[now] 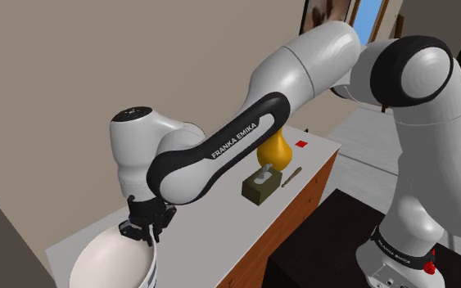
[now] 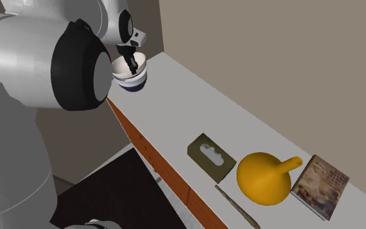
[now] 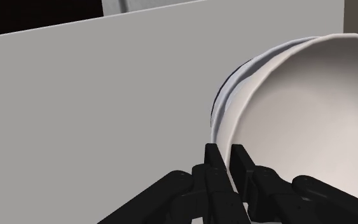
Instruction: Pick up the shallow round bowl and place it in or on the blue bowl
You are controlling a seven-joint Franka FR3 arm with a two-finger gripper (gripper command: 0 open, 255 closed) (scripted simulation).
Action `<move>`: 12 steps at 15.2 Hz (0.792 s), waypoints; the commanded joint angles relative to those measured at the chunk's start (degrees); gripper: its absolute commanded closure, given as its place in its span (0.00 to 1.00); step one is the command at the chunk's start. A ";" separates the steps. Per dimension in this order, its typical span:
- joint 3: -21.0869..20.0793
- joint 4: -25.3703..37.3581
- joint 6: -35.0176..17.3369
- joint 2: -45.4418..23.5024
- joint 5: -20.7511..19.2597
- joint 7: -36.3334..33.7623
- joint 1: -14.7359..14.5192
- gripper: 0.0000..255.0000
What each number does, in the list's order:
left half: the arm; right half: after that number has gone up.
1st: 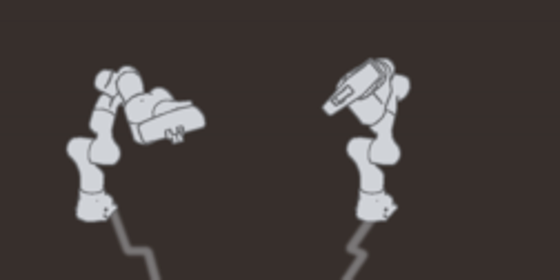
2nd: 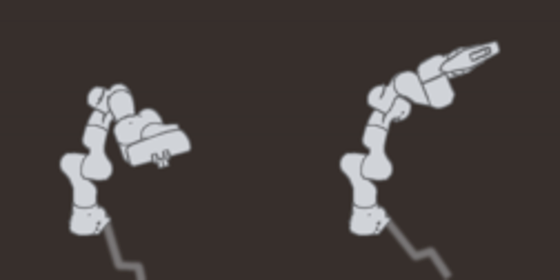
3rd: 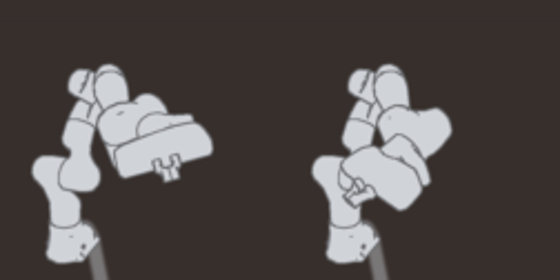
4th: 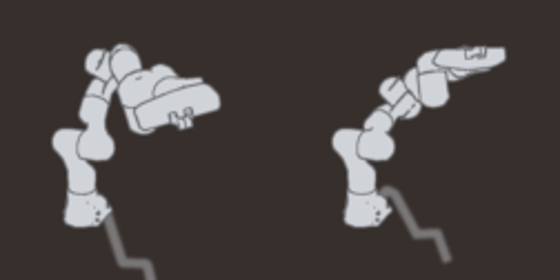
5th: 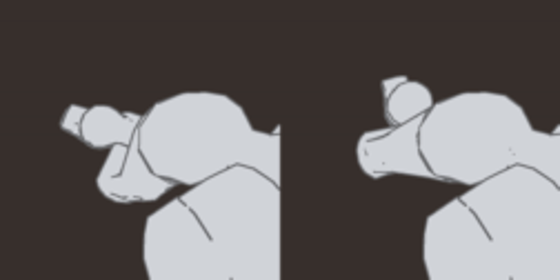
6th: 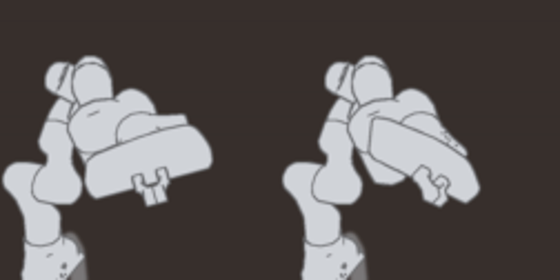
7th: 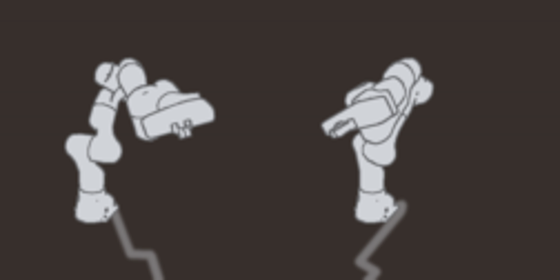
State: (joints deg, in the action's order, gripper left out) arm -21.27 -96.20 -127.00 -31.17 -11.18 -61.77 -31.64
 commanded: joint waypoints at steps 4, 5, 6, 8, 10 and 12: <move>-0.09 0.00 -0.47 -0.28 -0.05 -0.09 -0.22 1.00; -0.09 0.00 -0.47 -0.28 -0.05 -0.09 -0.22 1.00; -0.09 0.00 -0.47 -0.28 -0.05 -0.09 -0.22 1.00; -0.07 0.05 -0.50 -0.36 -0.08 -0.10 -0.24 0.00; -0.05 0.20 -0.51 -0.52 -0.13 -0.19 -0.35 0.00; -0.05 0.12 -0.57 -0.51 -0.14 -0.20 -0.34 0.00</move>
State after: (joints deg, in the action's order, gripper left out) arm -21.31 -96.08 -127.55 -31.67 -11.32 -61.96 -31.97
